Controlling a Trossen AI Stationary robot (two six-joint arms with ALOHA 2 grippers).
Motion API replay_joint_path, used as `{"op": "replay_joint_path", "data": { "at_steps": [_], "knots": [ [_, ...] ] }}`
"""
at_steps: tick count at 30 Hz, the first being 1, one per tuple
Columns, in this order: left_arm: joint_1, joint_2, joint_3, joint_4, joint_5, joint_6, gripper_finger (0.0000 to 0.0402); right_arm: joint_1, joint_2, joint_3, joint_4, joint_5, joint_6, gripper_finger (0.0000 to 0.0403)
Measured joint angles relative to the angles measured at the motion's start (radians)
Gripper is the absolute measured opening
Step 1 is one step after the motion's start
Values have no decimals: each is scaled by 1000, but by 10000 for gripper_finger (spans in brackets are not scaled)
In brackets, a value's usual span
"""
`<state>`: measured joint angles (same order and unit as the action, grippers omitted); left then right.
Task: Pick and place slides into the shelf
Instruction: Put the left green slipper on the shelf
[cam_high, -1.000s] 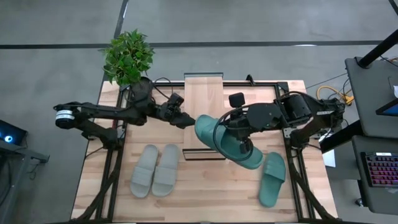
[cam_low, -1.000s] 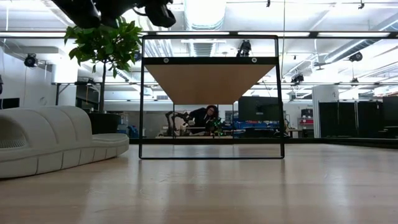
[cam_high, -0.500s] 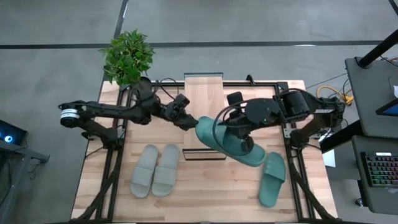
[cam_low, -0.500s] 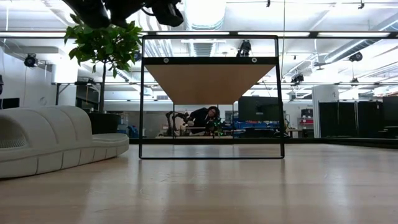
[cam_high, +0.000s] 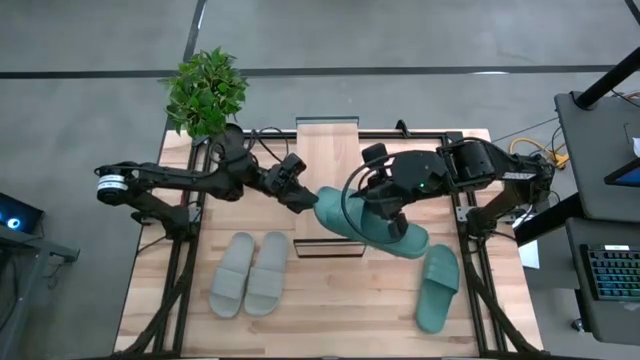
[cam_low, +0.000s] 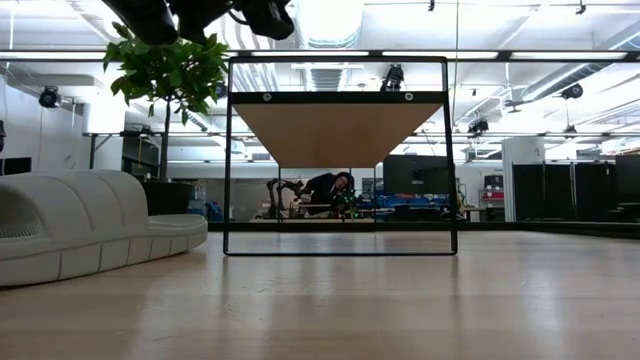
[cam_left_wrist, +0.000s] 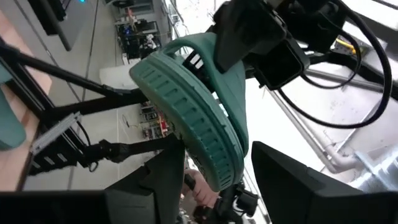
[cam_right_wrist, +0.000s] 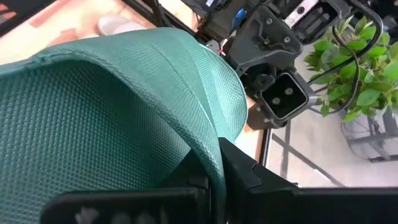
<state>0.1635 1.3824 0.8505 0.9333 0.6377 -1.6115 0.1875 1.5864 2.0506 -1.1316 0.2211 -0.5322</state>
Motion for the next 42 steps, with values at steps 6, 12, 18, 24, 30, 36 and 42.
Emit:
{"op": "replay_joint_path", "data": {
  "at_steps": [6, 12, 18, 24, 30, 36, 42],
  "knots": [
    [-1, 11, 0, -7, 6, -98, 170, -2, 5, -1, -8, 8, -30, 11],
    [-1, 11, 0, -19, 7, -124, 170, -2, 6, -2, -7, 8, -31, 11],
    [-1, 10, 0, -55, -19, -137, 146, -1, 6, -2, 16, 0, -44, 11],
    [-1, 11, 0, -61, -37, -120, 94, -1, 6, -2, 21, -16, -45, 11],
    [-2, 11, -1, -69, -89, -4, 24, -1, 4, -2, 45, -15, -45, 11],
    [-1, 11, -2, -63, -123, 56, 24, -1, 3, 2, 61, -14, -45, 11],
    [-1, 10, -2, -62, -137, 101, 24, 0, 3, 3, 79, -3, 7, 28]
  ]
}}
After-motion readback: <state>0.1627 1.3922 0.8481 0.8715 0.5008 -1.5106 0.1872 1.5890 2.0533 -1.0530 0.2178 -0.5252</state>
